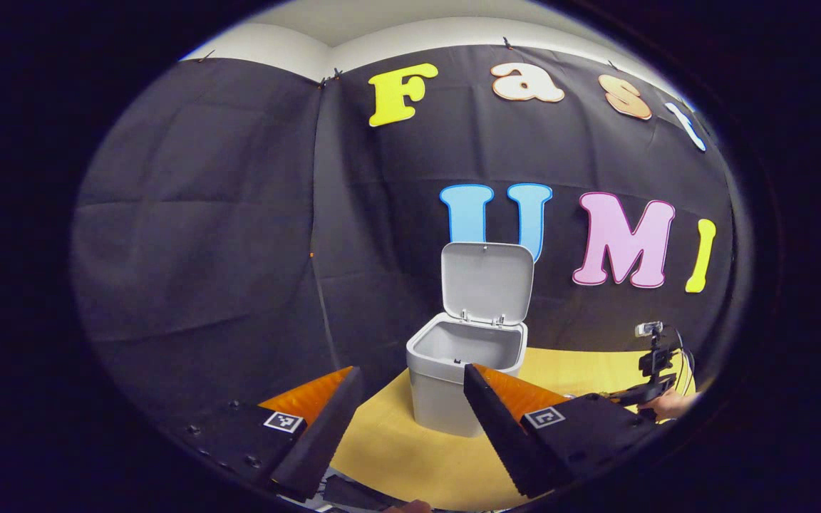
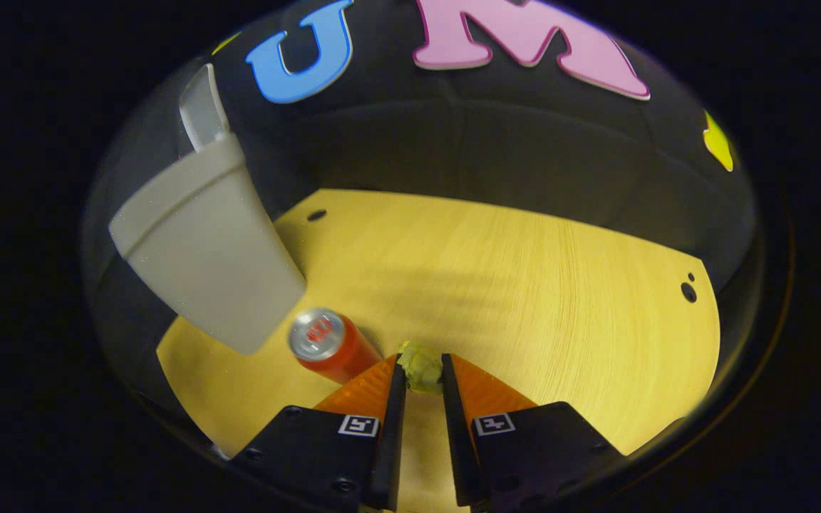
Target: Press the lid of the desktop garbage bin to open it, pick up the crumpled paper on the desktop and throw it into the bin, then pick up the pop can on the desktop and drop it into the bin, and finally close the garbage bin lid.
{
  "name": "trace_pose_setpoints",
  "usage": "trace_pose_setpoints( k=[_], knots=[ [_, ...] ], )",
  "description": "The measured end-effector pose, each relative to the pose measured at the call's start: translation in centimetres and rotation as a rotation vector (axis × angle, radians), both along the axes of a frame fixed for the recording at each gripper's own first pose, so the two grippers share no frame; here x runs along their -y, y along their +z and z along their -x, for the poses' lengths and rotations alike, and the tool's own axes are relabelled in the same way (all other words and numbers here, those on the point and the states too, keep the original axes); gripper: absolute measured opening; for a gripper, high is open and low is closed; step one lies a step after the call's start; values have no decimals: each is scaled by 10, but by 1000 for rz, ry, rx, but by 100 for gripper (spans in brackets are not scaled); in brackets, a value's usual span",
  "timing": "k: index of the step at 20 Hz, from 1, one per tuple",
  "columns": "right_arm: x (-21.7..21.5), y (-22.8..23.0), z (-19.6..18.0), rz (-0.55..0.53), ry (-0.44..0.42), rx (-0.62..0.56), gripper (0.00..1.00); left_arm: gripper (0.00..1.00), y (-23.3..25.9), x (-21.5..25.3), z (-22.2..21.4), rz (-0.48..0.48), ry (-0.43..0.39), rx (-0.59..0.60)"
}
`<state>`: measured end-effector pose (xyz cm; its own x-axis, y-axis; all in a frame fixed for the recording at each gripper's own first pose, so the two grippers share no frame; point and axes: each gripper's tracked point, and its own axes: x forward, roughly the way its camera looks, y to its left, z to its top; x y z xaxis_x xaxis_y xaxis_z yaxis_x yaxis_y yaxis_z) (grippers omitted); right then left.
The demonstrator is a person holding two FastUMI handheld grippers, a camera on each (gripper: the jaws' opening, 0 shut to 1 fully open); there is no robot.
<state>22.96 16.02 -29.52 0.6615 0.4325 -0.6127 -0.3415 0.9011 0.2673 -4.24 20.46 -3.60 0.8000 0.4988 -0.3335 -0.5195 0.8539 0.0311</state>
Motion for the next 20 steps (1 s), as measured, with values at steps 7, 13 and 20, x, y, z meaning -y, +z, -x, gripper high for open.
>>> trace_pose_setpoints(
  k=[7,13,20],
  knots=[
    [-121,234,-23,-262,155,330,33,96,-10,-30,-8,34,-107,35],
    [-228,228,-18,-198,306,317,33,96,-13,-55,9,18,-112,29],
    [-256,199,-18,-120,366,322,27,98,-30,-54,17,69,-116,17]
  ],
)
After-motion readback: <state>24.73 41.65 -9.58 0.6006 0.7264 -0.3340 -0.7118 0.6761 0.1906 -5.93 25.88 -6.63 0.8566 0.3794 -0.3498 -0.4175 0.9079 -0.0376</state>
